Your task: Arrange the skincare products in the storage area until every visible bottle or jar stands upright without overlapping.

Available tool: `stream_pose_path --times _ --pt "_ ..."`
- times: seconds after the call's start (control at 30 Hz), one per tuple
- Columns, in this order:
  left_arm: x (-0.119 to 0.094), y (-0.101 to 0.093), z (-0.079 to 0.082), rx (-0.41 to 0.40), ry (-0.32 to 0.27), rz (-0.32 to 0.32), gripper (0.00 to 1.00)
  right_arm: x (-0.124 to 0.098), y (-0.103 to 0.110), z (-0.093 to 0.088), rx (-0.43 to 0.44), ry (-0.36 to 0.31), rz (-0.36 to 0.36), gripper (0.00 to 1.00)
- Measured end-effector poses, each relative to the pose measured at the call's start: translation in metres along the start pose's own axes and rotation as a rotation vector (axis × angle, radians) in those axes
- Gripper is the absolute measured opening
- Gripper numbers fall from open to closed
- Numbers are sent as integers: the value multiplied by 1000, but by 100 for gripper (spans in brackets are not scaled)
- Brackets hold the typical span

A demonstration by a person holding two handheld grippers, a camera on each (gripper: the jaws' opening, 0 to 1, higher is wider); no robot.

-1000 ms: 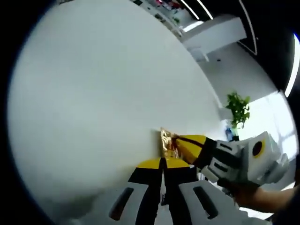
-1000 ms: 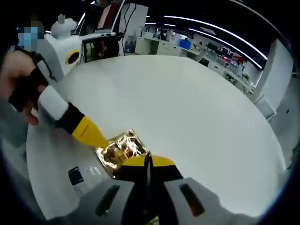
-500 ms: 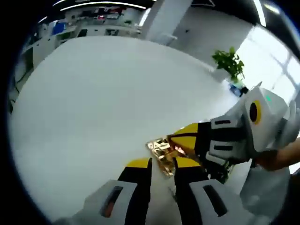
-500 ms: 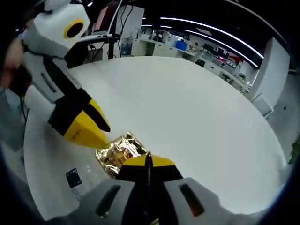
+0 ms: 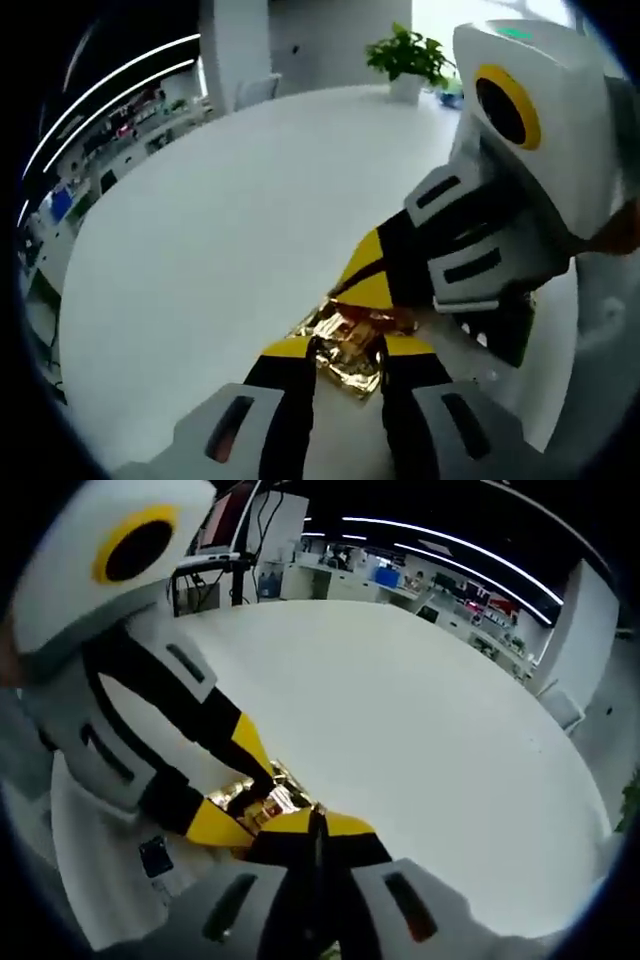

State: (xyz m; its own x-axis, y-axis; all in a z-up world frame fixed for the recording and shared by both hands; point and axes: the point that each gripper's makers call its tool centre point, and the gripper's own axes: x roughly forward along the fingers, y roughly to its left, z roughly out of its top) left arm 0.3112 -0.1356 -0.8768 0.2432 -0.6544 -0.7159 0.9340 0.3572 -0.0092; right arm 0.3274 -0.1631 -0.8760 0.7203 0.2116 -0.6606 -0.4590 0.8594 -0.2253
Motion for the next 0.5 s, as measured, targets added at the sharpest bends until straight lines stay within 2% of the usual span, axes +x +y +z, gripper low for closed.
stream_pose_path --times 0.1,0.17,0.5 --pt "0 0 0 2 -11 -4 21 -5 -5 5 -179 54 -22 6" --pt "0 0 0 0 -15 -6 21 -9 -5 11 -232 31 -21 10" --pt "1 0 1 5 -8 -8 21 -25 -18 0 -148 37 -40 16"
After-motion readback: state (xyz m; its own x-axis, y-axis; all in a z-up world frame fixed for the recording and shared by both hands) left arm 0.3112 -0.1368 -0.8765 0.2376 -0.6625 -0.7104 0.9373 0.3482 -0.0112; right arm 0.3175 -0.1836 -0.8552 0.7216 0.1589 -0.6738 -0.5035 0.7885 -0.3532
